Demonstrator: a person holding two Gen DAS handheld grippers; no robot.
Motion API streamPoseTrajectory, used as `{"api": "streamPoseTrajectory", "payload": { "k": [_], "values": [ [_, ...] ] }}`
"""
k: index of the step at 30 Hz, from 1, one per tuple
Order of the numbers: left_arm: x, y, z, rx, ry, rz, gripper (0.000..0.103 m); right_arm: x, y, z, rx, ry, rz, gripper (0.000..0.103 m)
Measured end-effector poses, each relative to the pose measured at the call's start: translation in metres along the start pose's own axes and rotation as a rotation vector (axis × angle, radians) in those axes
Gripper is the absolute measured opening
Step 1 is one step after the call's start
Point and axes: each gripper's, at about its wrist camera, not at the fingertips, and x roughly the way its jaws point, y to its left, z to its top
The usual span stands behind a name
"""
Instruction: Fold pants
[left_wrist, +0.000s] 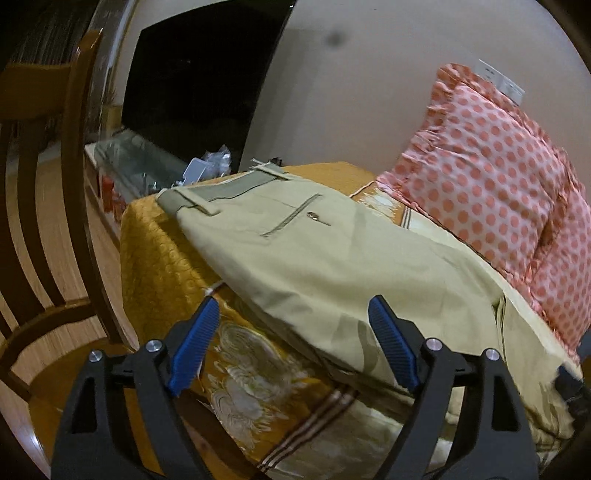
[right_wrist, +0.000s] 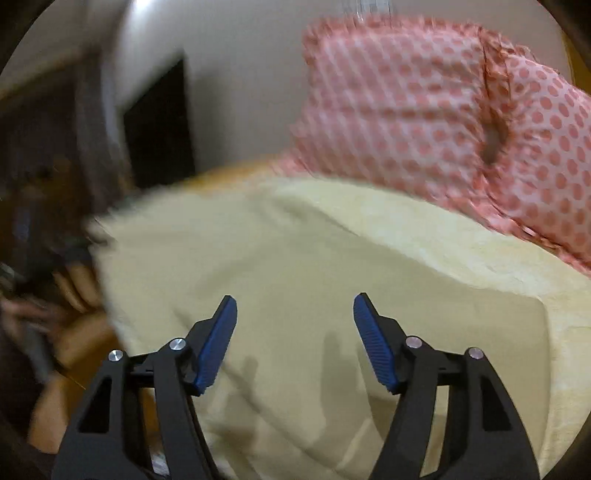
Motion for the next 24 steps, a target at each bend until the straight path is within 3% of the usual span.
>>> {"api": "streamPoseTrajectory", "payload": {
  "k": [1,7,13,18,22,24],
  "values": [
    [0.002,0.002,0.002,-0.005,0.004,-0.001,0.082,0.015,0.001,-0.005,-0.011,0.091,0.008,0.068],
    [0.015,0.013,0.014,-0.052,0.02,0.0,0.083,0.017,0.003,-0.023,0.015,0.062,0.047,0.071],
    [0.023,0.01,0.025,-0.032,0.029,0.011,0.083,0.014,0.009,-0.028,0.014,0.06,0.052,0.074],
    [0.031,0.002,0.028,-0.026,0.065,0.039,0.083,0.016,0.002,-0.016,0.02,0.058,0.06,0.076],
    [0.031,0.005,0.03,-0.132,0.102,-0.054,0.066,0.014,-0.001,-0.015,0.04,0.046,0.084,0.082],
    [0.035,0.016,0.033,-0.23,0.105,-0.06,0.047,0.011,-0.003,-0.017,0.055,0.033,0.1,0.082]
  ]
}}
